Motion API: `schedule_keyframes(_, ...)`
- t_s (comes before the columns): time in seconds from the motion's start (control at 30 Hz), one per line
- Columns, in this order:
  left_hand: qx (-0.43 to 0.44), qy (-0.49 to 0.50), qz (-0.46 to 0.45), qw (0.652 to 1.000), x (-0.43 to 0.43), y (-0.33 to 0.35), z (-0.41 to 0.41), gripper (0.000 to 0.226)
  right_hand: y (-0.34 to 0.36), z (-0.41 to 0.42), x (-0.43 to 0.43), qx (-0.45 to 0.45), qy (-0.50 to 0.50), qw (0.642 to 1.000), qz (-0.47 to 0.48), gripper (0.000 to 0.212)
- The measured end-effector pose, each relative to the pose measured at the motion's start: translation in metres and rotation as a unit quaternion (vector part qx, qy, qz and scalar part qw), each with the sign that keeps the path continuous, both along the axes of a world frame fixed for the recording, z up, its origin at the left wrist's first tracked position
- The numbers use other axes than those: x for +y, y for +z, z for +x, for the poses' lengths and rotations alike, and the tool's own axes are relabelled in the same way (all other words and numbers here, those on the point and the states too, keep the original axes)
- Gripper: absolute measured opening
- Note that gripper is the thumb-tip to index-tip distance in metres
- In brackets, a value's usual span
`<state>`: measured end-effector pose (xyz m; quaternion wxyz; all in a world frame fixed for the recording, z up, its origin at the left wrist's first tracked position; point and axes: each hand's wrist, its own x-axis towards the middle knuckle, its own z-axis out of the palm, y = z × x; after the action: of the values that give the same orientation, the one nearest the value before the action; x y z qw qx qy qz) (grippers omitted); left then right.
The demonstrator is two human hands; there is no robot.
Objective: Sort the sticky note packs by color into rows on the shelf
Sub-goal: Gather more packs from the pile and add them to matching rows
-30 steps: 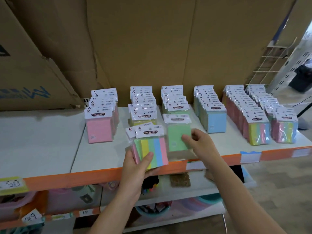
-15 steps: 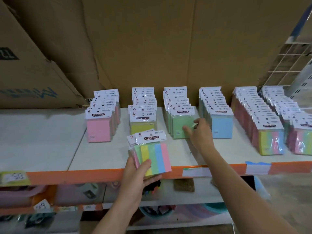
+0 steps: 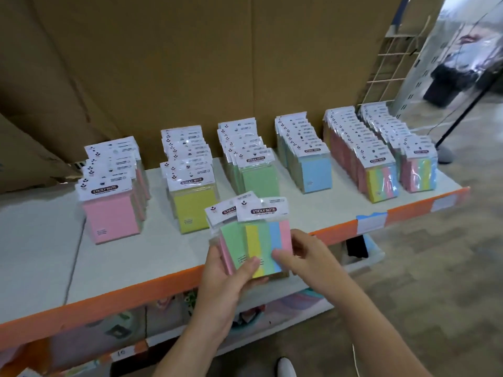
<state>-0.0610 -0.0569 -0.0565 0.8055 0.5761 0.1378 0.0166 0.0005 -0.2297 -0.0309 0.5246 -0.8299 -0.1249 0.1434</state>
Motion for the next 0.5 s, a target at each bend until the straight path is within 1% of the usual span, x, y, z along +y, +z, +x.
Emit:
schedule_keyframes(0.07,0.012,-0.033,0.002,0.999,-0.008,-0.003,0.003,0.058,-0.002,-0.010,-0.010,0.005,-0.043,0.999,0.017,0.007)
schedule_keyframes(0.1,0.019,-0.045,-0.011,0.999,-0.013,-0.004,0.006,0.055,-0.002,-0.014,-0.017,0.011,-0.067,0.997,0.027,0.008)
schedule_keyframes(0.2,0.043,-0.073,-0.063,0.994,-0.035,-0.005,0.013,0.035,-0.005,-0.023,-0.044,0.035,-0.140,0.988,0.055,0.012)
schedule_keyframes(0.3,0.034,-0.083,-0.039,0.995,-0.066,-0.003,0.022,0.025,-0.007,-0.018,-0.076,0.035,-0.163,0.983,0.070,0.015)
schedule_keyframes(0.4,0.023,-0.071,-0.013,0.997,-0.104,-0.003,0.039,0.023,-0.011,0.001,-0.114,0.009,-0.167,0.985,0.035,0.009)
schedule_keyframes(0.47,0.024,-0.057,0.021,0.998,-0.135,-0.004,0.053,0.024,-0.010,0.016,-0.145,-0.003,-0.166,0.986,0.014,0.011)
schedule_keyframes(0.5,0.025,-0.050,0.033,0.998,-0.153,-0.003,0.060,0.025,-0.010,0.024,-0.162,-0.003,-0.163,0.987,0.012,0.009)
